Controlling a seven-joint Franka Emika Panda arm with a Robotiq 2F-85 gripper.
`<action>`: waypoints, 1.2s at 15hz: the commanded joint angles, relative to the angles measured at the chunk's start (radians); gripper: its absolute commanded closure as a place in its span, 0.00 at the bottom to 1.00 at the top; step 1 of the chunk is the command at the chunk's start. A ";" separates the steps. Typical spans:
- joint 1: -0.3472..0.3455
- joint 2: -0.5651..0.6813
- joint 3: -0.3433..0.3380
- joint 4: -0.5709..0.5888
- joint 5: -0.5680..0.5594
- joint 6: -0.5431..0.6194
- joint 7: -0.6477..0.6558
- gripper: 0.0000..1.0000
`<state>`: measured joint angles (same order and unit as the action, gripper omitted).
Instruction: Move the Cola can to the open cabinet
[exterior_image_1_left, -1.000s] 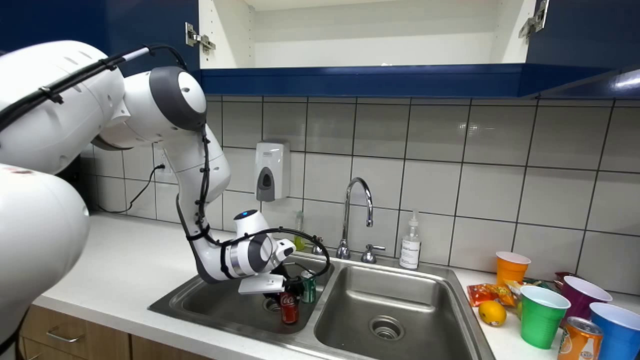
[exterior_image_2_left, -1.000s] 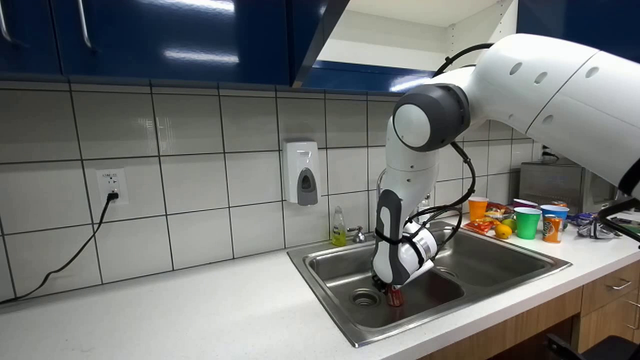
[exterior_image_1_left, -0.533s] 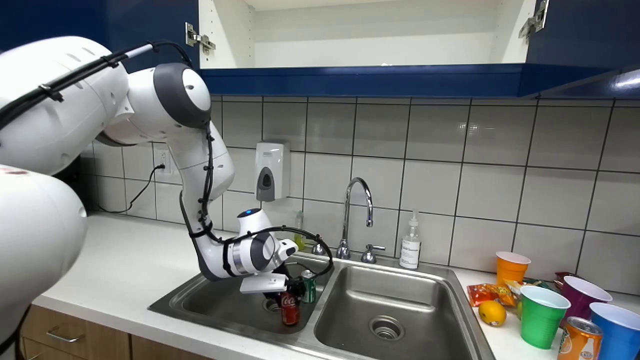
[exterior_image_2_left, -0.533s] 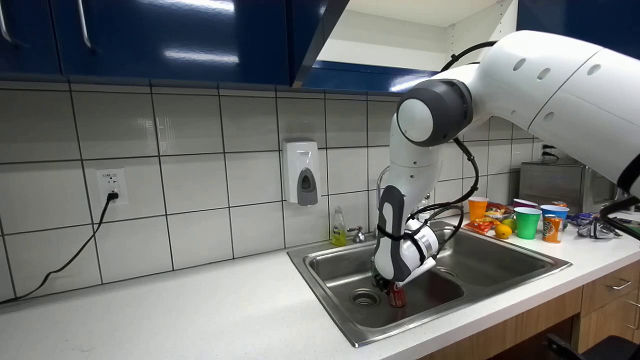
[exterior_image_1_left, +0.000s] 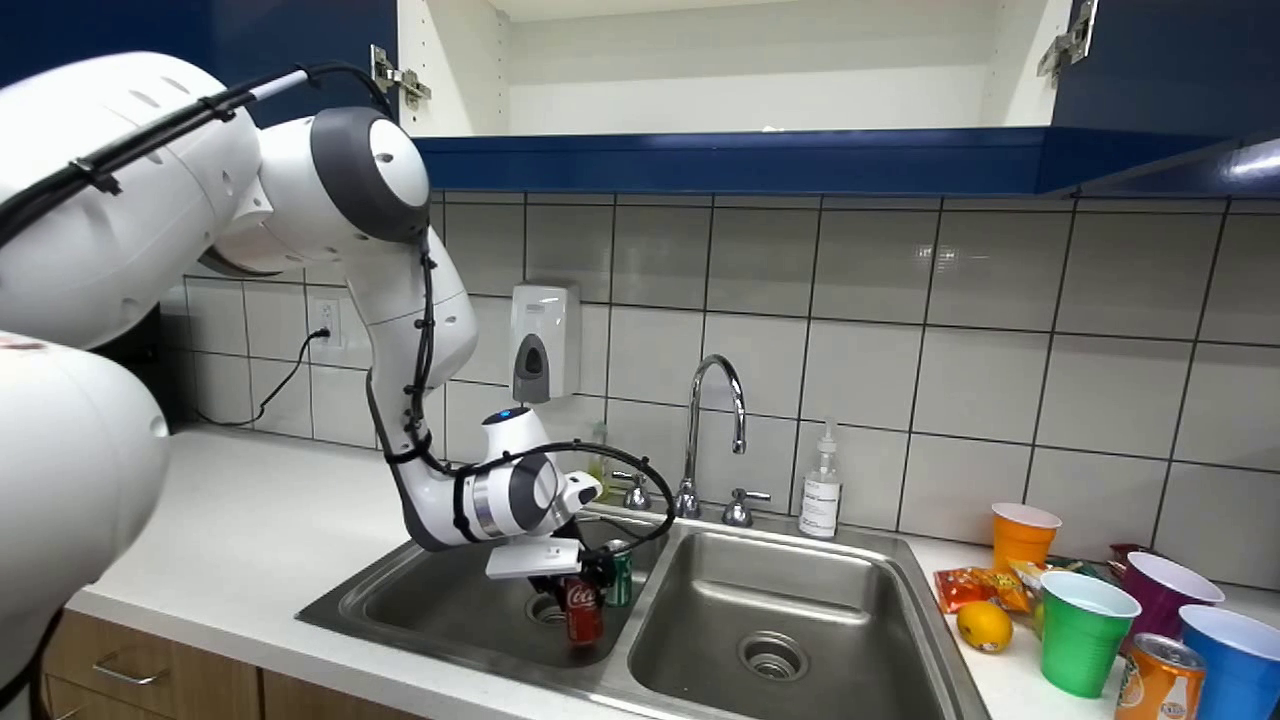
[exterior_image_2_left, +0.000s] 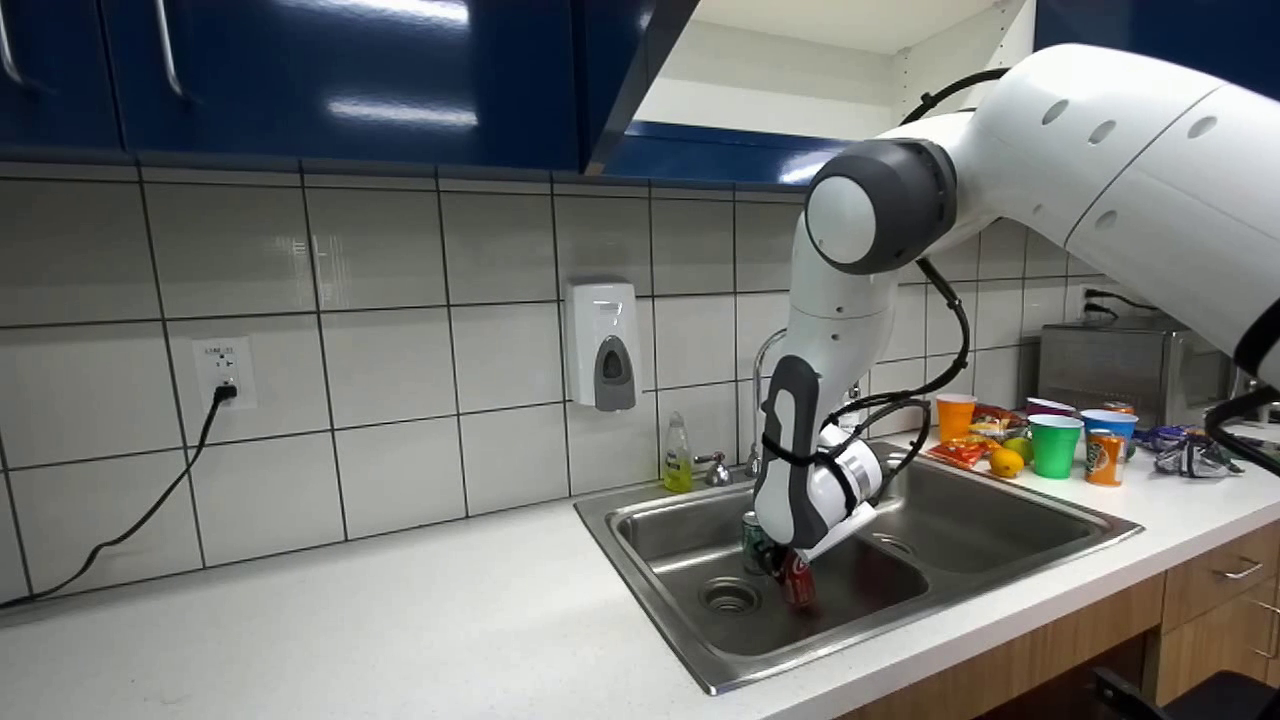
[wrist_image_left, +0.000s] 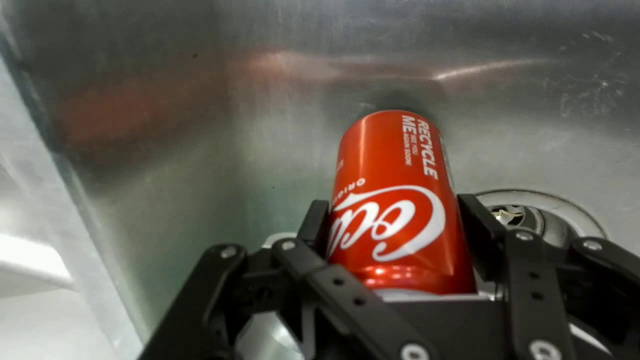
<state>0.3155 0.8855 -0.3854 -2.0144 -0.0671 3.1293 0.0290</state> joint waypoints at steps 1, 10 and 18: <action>-0.042 -0.068 0.036 -0.028 -0.035 -0.030 -0.035 0.59; -0.086 -0.137 0.076 -0.030 -0.054 -0.058 -0.055 0.59; -0.116 -0.229 0.110 -0.041 -0.093 -0.118 -0.075 0.59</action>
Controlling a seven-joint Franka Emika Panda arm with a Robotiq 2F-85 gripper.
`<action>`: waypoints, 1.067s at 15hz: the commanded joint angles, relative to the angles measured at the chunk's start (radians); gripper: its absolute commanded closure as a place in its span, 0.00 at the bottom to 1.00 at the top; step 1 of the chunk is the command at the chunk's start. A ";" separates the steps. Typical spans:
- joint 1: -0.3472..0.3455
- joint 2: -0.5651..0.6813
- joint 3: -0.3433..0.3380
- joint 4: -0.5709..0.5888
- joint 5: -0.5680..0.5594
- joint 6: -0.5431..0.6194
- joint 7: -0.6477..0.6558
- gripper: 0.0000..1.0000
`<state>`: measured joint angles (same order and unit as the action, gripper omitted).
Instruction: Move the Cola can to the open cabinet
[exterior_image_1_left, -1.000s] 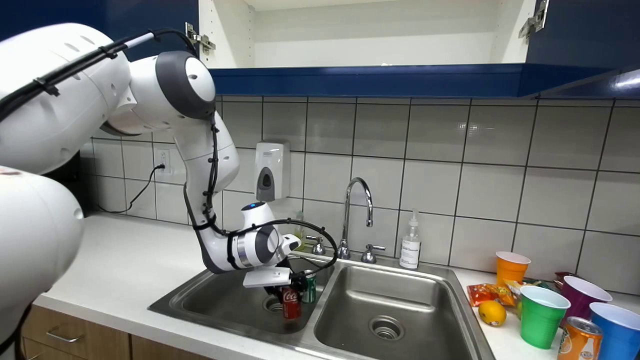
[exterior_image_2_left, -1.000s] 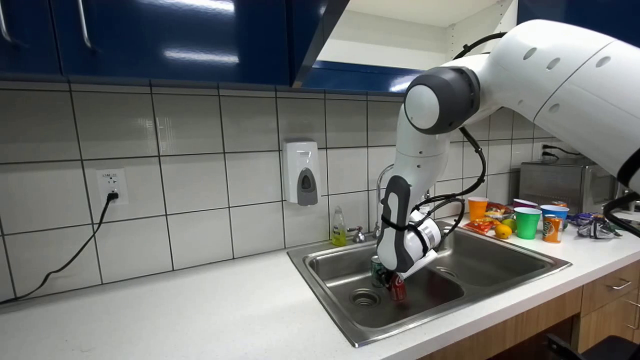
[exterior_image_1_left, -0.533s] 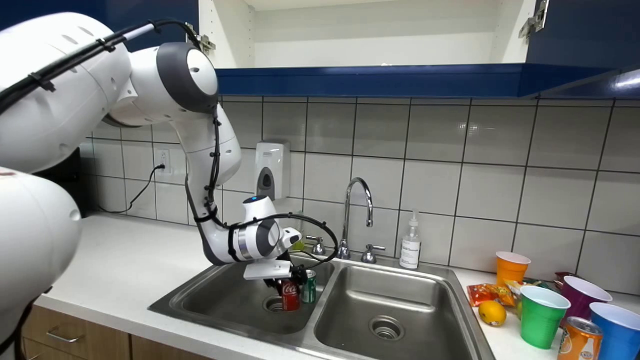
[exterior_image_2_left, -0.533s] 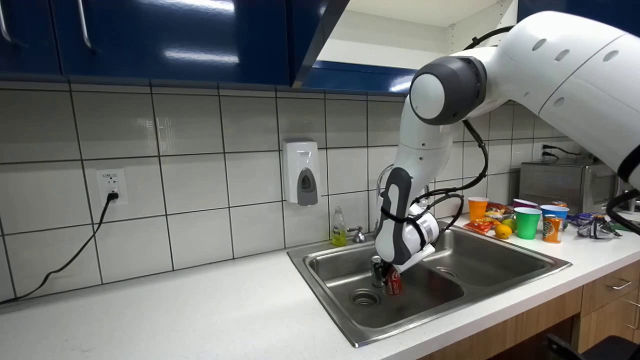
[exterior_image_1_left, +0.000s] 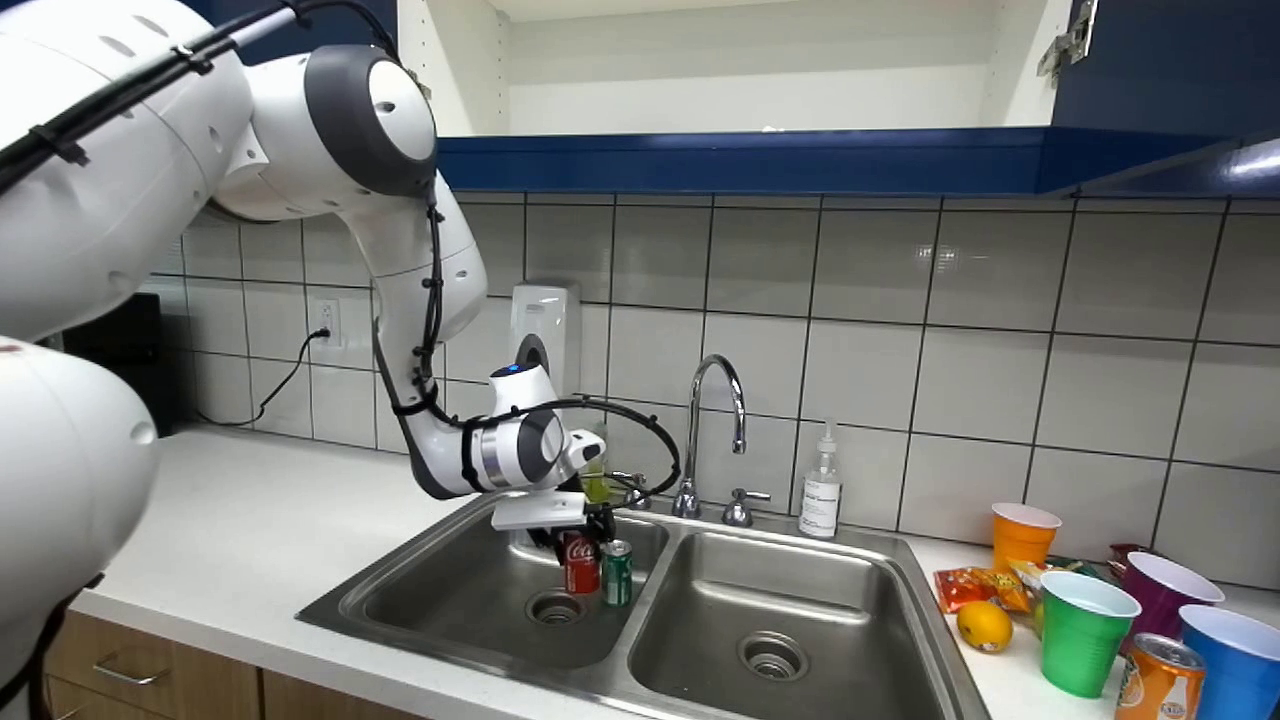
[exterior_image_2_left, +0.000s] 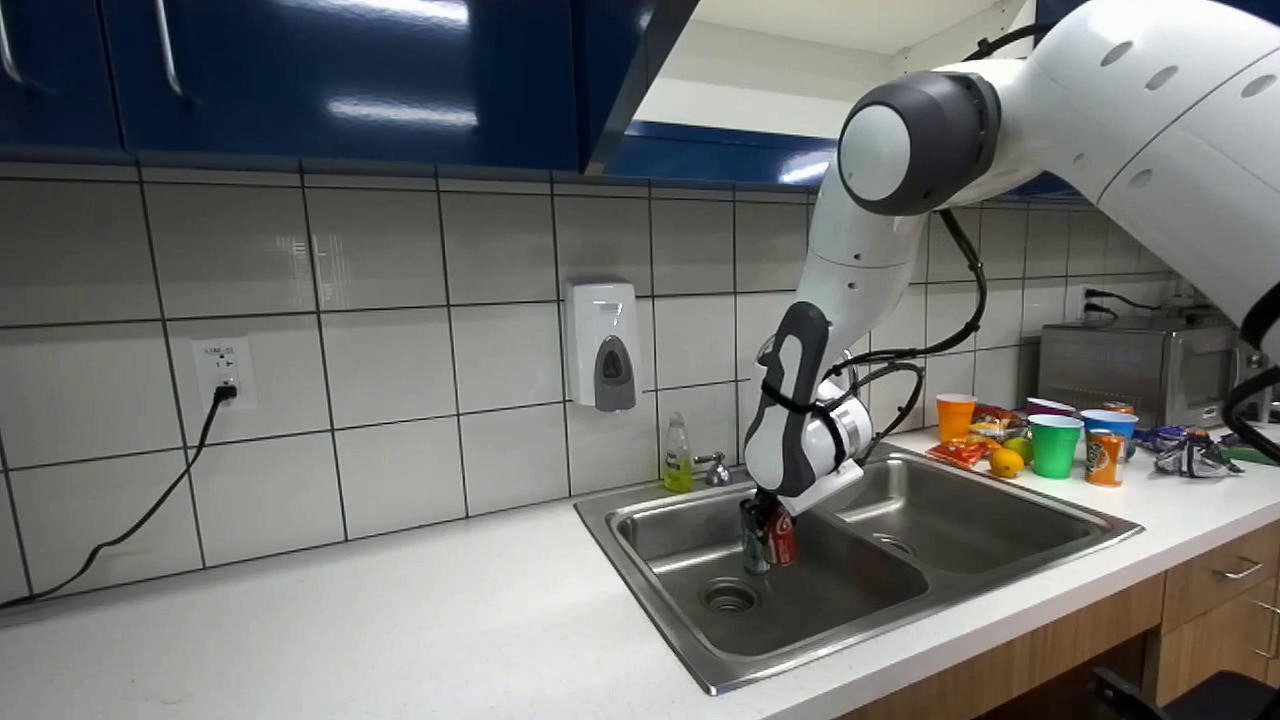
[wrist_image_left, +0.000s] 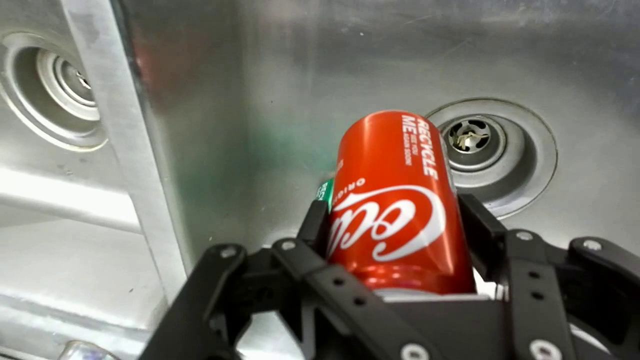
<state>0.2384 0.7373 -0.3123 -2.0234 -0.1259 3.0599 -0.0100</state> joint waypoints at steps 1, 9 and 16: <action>-0.043 -0.093 0.042 -0.036 -0.039 -0.057 -0.039 0.59; -0.107 -0.222 0.112 -0.096 -0.070 -0.123 -0.083 0.59; -0.209 -0.344 0.225 -0.181 -0.051 -0.223 -0.169 0.59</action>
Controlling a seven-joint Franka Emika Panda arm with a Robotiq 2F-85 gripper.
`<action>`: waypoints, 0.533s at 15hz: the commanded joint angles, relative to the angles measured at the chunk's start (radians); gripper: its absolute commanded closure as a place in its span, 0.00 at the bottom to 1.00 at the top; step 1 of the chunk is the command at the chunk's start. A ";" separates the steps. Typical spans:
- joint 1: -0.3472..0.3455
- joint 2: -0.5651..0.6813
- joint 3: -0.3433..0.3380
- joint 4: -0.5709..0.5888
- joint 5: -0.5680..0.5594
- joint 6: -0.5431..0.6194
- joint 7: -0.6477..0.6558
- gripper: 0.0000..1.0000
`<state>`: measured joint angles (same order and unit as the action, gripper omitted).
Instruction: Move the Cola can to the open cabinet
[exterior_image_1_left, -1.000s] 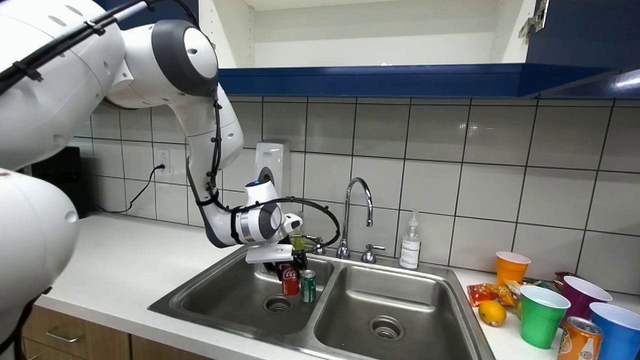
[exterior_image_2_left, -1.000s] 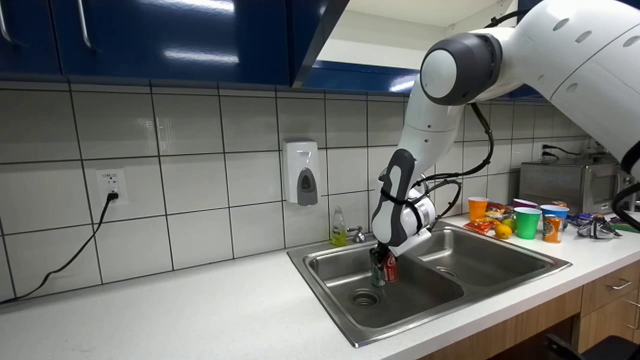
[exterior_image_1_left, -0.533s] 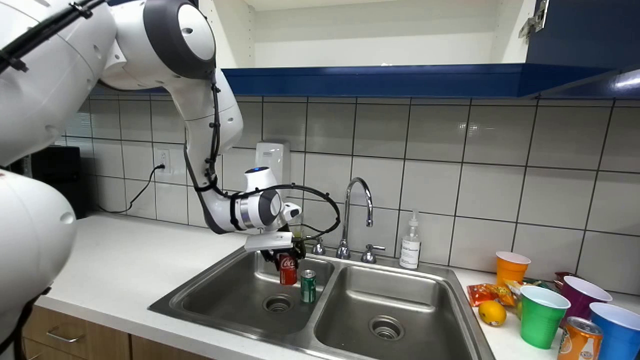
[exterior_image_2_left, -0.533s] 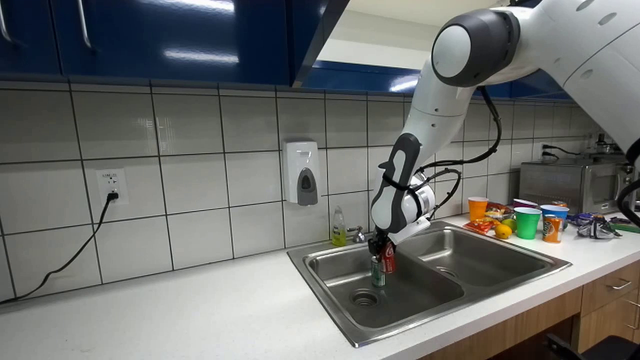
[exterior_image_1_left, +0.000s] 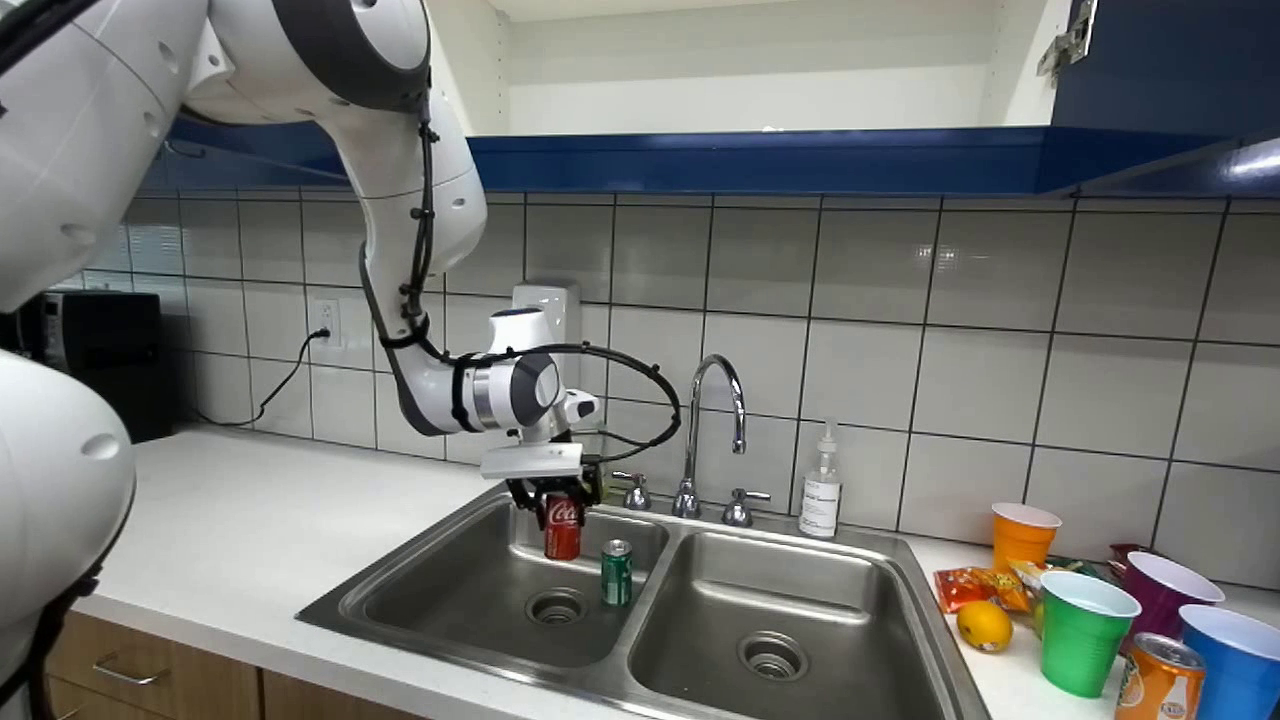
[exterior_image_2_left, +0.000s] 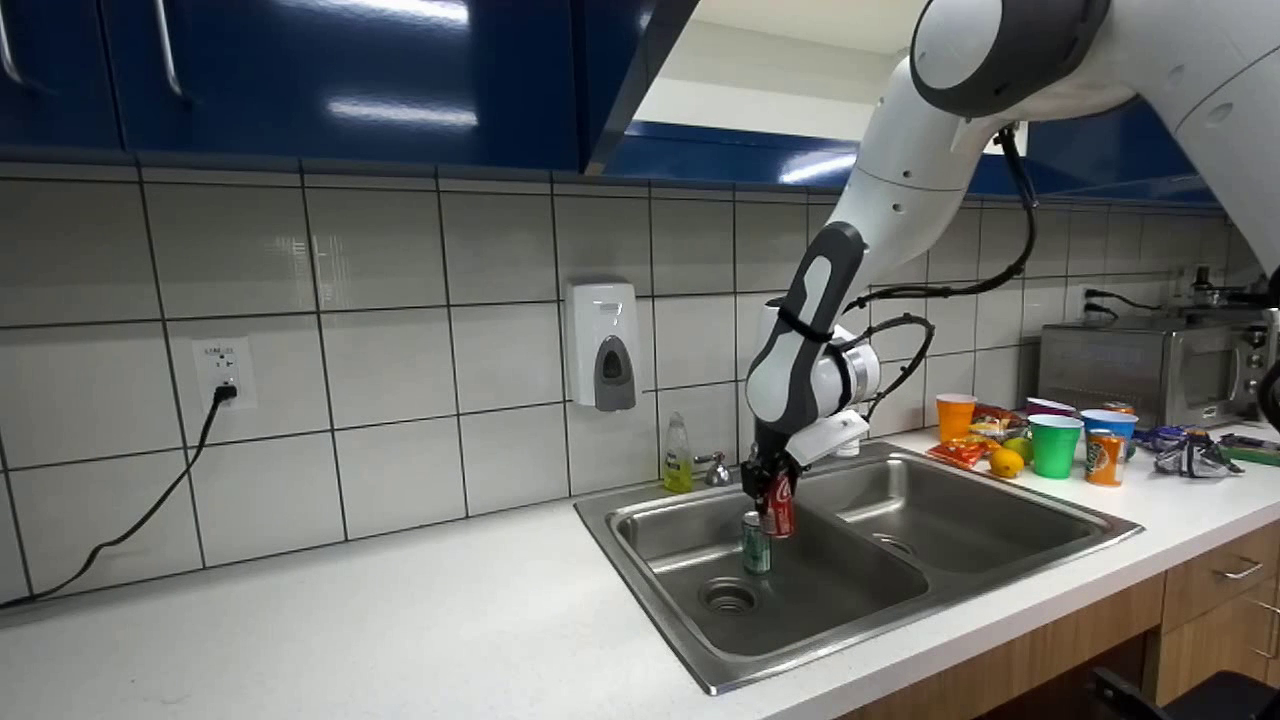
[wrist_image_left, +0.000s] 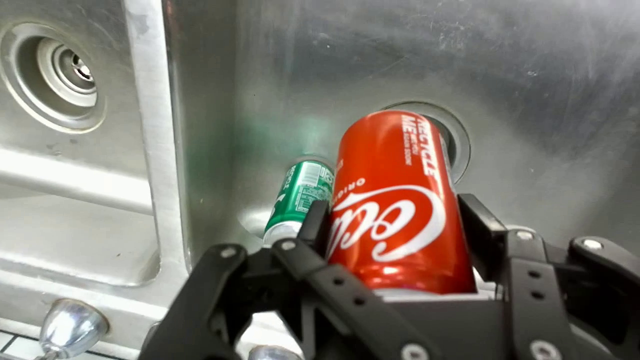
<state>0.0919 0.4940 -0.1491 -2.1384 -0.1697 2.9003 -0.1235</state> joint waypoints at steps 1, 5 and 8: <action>-0.076 -0.122 0.076 -0.084 -0.001 -0.077 -0.067 0.59; -0.118 -0.212 0.126 -0.158 0.028 -0.136 -0.103 0.59; -0.133 -0.277 0.144 -0.205 0.053 -0.188 -0.118 0.59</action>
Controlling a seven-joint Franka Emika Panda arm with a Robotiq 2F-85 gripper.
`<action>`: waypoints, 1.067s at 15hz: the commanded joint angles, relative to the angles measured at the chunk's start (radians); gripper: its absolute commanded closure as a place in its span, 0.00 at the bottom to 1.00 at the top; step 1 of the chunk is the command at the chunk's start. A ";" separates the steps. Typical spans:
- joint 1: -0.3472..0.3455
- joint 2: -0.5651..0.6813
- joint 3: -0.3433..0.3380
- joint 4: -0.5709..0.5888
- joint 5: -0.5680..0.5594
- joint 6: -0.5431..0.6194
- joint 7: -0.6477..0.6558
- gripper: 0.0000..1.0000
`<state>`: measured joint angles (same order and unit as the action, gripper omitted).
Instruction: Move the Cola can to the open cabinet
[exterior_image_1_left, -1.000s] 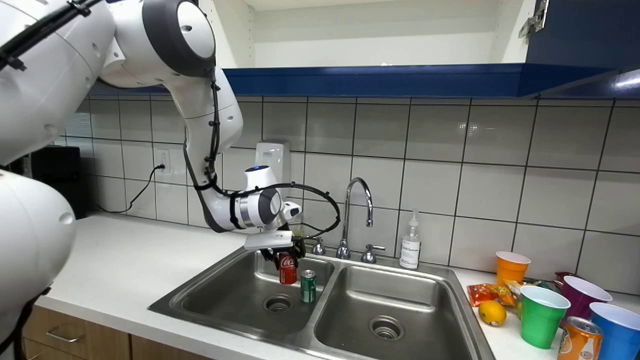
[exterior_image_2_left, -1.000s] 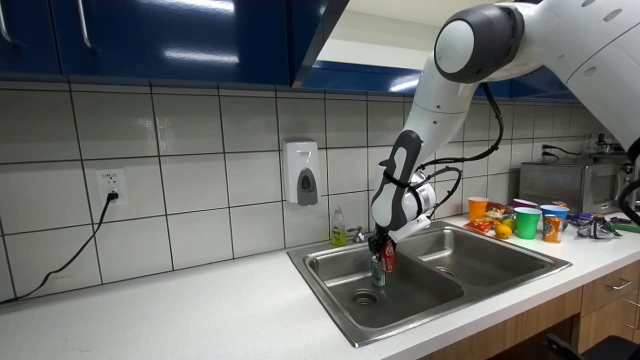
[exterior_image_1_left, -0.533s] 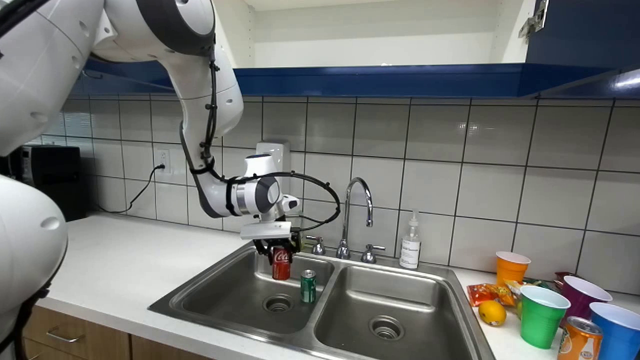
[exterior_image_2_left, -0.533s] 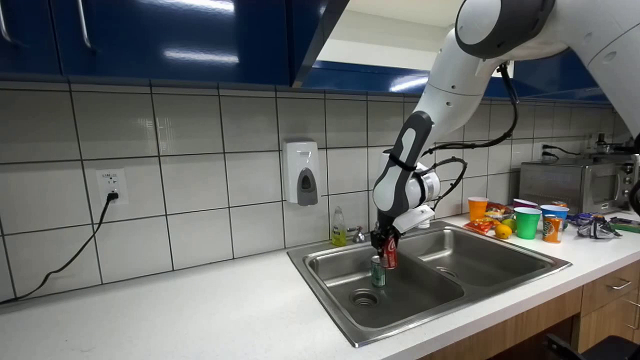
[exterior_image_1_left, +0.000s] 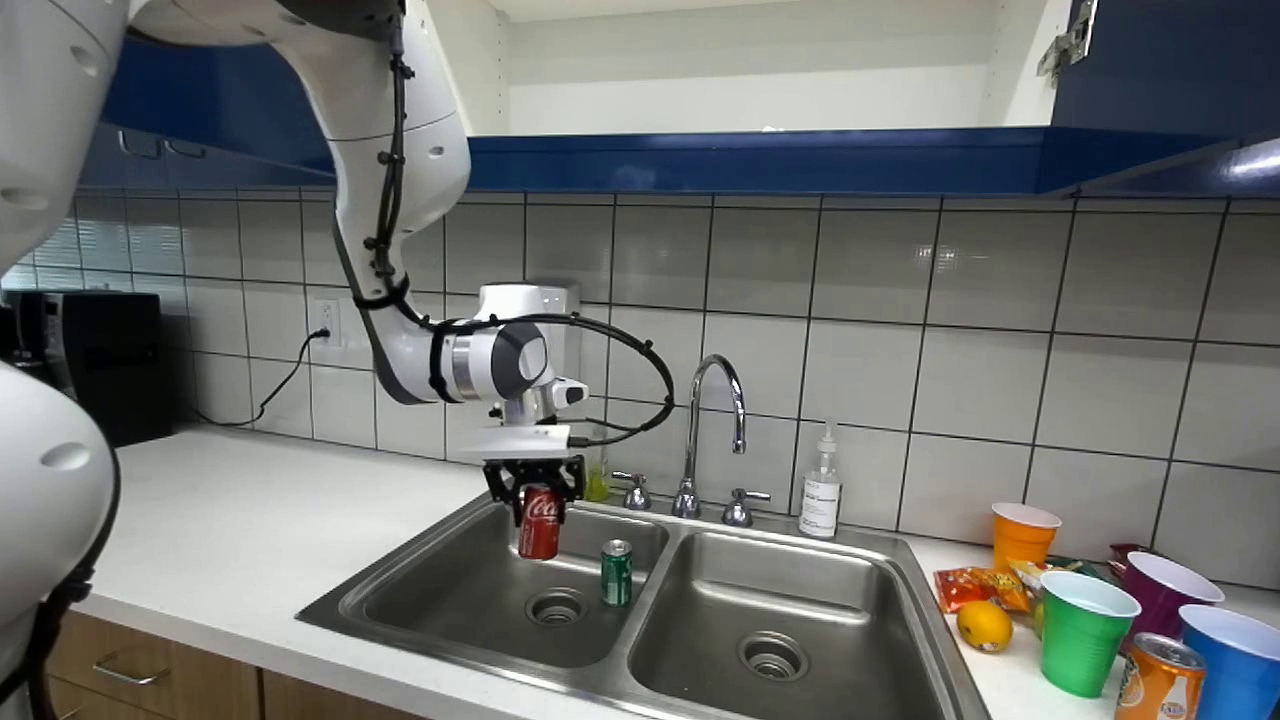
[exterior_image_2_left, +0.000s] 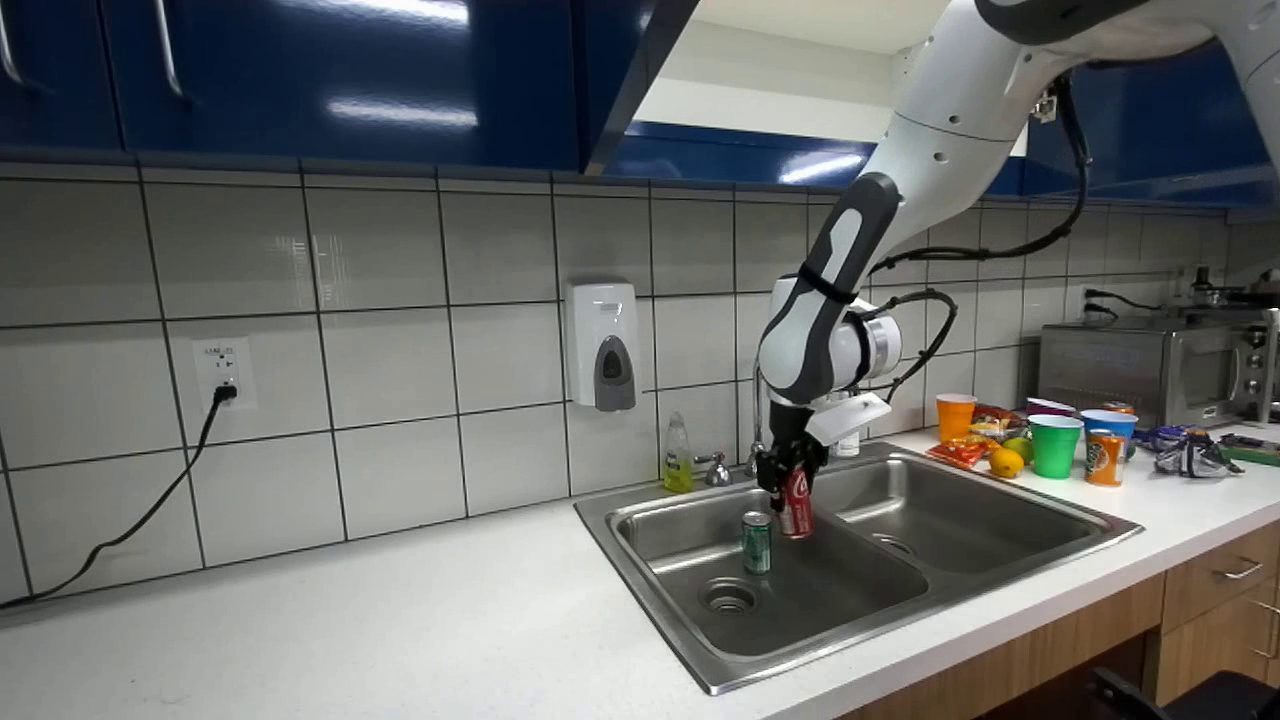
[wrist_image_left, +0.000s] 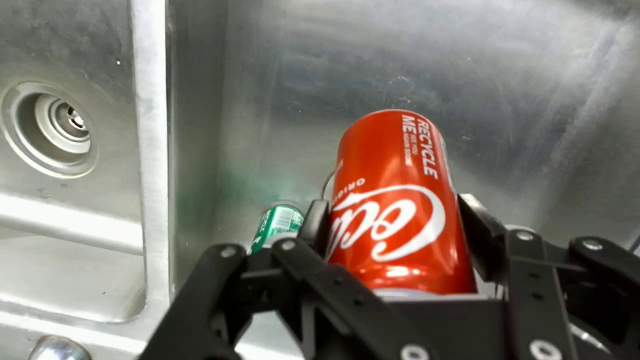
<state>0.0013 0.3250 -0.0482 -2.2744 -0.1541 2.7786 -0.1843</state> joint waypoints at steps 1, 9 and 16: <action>-0.044 -0.127 0.047 -0.083 0.046 -0.080 -0.063 0.59; -0.030 -0.292 0.063 -0.189 0.166 -0.207 -0.119 0.59; -0.009 -0.421 0.048 -0.246 0.224 -0.320 -0.165 0.59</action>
<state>-0.0116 -0.0047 0.0008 -2.4831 0.0324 2.5221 -0.3023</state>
